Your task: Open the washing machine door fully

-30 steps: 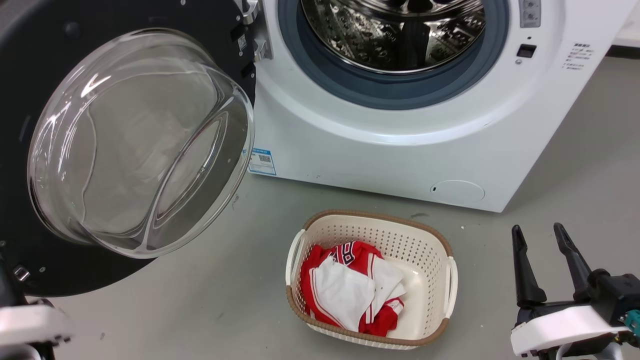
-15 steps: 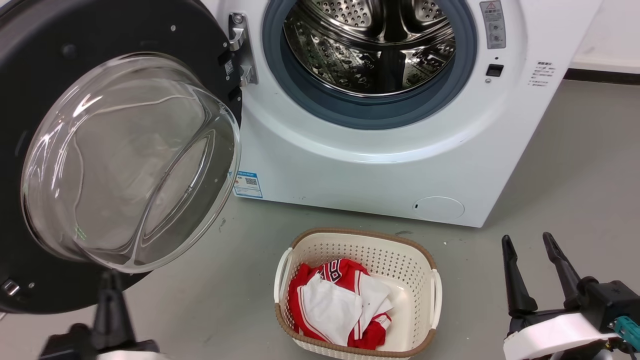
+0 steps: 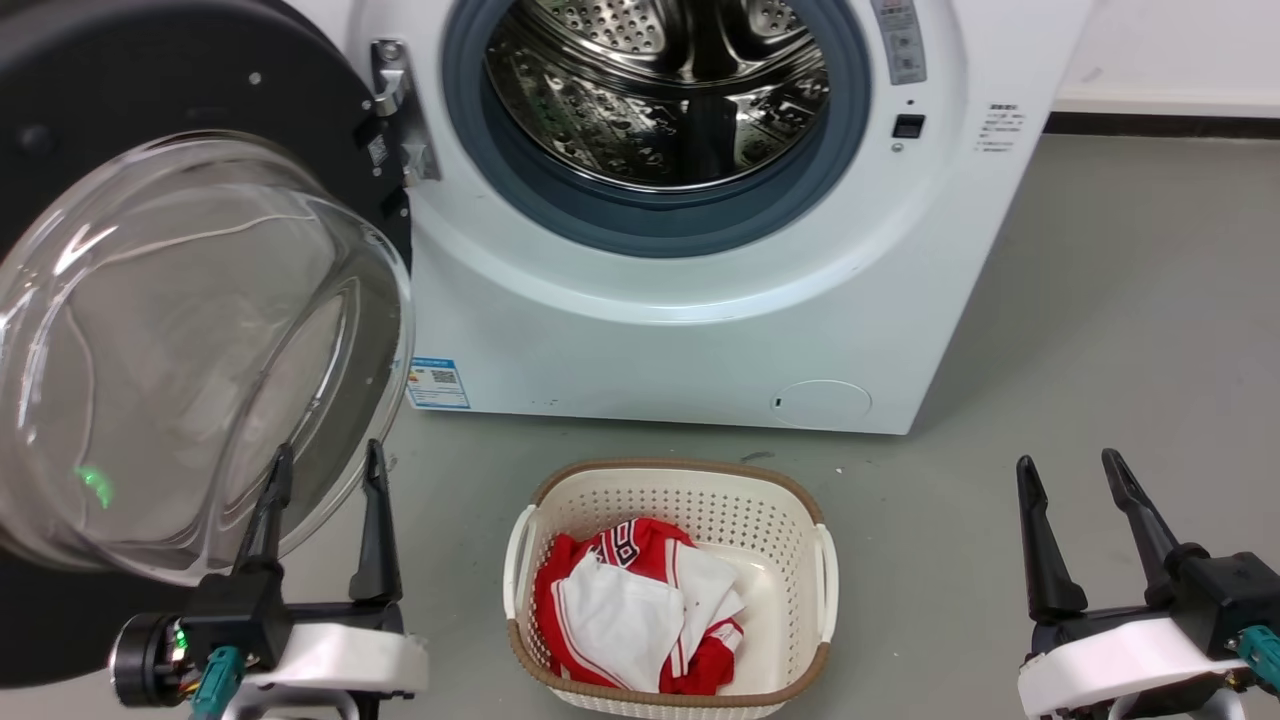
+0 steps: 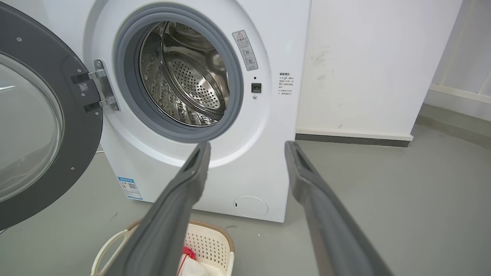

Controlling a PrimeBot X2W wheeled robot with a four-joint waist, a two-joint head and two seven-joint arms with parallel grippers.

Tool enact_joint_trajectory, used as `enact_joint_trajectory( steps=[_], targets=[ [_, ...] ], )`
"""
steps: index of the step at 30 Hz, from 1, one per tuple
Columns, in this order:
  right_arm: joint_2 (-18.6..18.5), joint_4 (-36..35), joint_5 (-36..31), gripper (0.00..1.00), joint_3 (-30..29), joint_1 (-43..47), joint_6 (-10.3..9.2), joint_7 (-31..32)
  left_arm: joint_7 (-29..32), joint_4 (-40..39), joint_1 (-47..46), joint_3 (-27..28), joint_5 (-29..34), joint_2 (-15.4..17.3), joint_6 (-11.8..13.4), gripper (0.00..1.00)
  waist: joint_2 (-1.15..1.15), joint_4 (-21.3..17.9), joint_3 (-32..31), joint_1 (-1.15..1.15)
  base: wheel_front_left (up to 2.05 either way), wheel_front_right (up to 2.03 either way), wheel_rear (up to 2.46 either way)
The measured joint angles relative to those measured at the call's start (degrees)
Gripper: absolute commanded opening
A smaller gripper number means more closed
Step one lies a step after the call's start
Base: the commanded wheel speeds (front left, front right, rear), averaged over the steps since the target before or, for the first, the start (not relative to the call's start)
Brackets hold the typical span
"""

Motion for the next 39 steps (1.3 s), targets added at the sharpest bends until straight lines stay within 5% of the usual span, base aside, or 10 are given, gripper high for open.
enact_joint_trajectory(
  steps=[11, 39],
  targets=[
    [0.0, -0.76, -1.42, 1.0, 0.37, -0.31, 0.0, 0.36, 0.0, 2.75, -2.22, -1.18, 0.32, -1.12, -0.35, 1.0, 0.0, -3.14, -0.06, 0.0, 0.0, 0.0, 0.0],
    [0.0, 0.19, -0.02, 1.0, 1.07, -0.26, 0.0, 0.13, 0.0, 4.38, -2.05, -0.36, 0.78, -1.83, -1.05, 1.0, 0.0, -3.45, 0.09, 0.0, 0.0, 0.0, 0.0]
  ],
)
